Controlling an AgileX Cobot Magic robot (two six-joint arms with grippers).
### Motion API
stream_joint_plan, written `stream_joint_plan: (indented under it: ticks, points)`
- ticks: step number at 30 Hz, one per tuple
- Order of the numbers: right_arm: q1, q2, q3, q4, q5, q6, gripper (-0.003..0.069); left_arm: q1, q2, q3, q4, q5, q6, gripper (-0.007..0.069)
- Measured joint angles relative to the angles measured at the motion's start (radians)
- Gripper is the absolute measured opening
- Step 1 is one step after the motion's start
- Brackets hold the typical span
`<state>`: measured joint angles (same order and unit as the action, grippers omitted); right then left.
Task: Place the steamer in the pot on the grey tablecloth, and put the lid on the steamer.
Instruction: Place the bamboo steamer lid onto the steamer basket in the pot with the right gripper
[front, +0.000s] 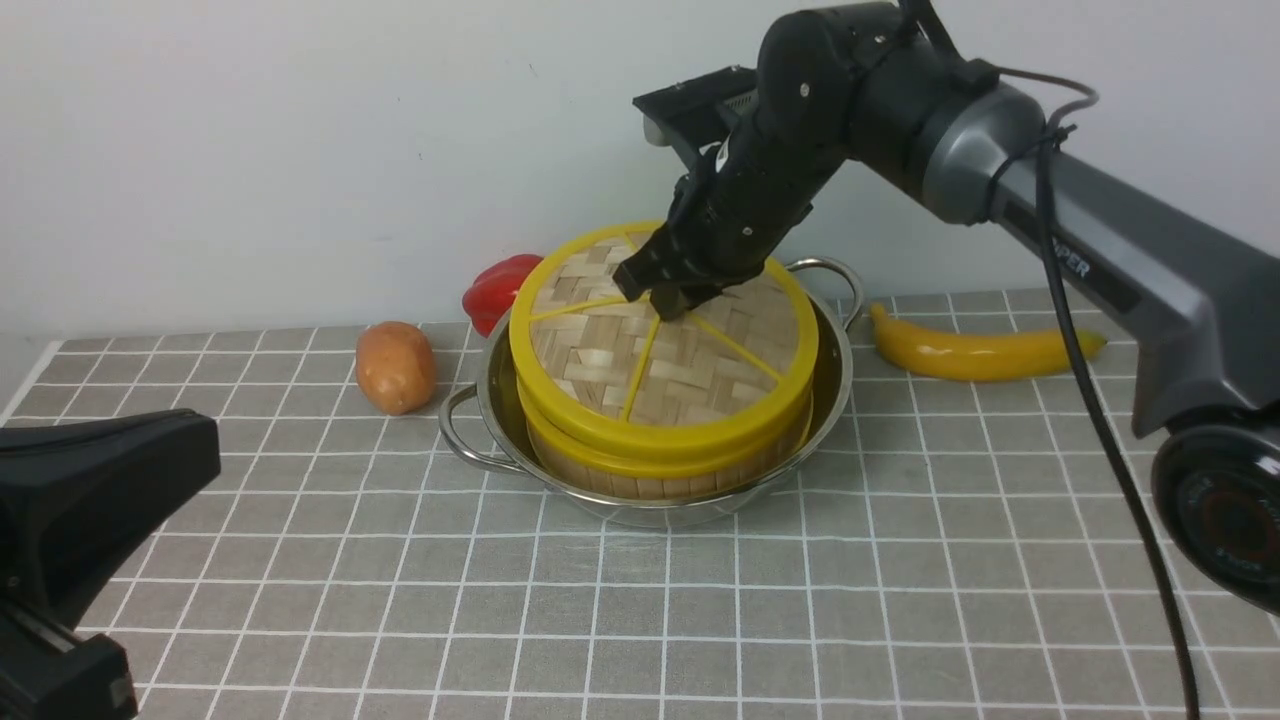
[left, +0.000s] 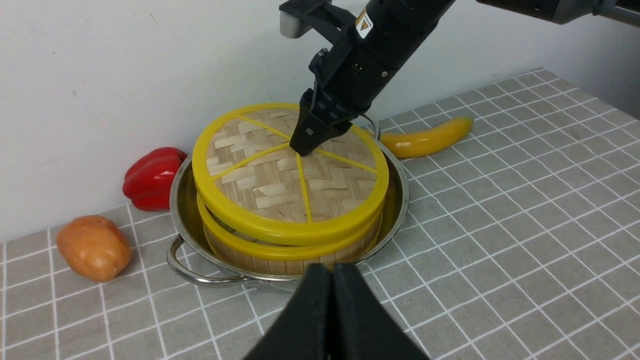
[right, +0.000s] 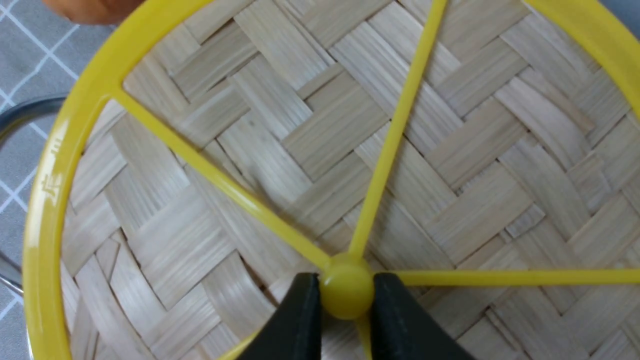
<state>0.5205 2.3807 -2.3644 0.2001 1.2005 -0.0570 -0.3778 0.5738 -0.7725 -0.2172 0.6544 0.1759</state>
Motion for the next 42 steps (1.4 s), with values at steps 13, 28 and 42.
stream_joint_plan:
  ticks: [13, 28, 42]
  points:
    - [0.000, 0.000, 0.000, 0.013, -0.055, 0.000, 0.0141, 0.000, 0.000, 0.000, 0.004, 0.000, 0.000, -0.0022]
    - [0.000, 0.000, -0.059, -0.020, 0.035, 0.000, 0.0141, 0.000, 0.000, 0.000, 0.004, 0.000, 0.000, -0.0022]
    - [0.000, 0.003, -0.110, -0.026, 0.037, 0.034, 0.0141, 0.000, 0.000, 0.000, 0.014, 0.000, 0.000, -0.0022]
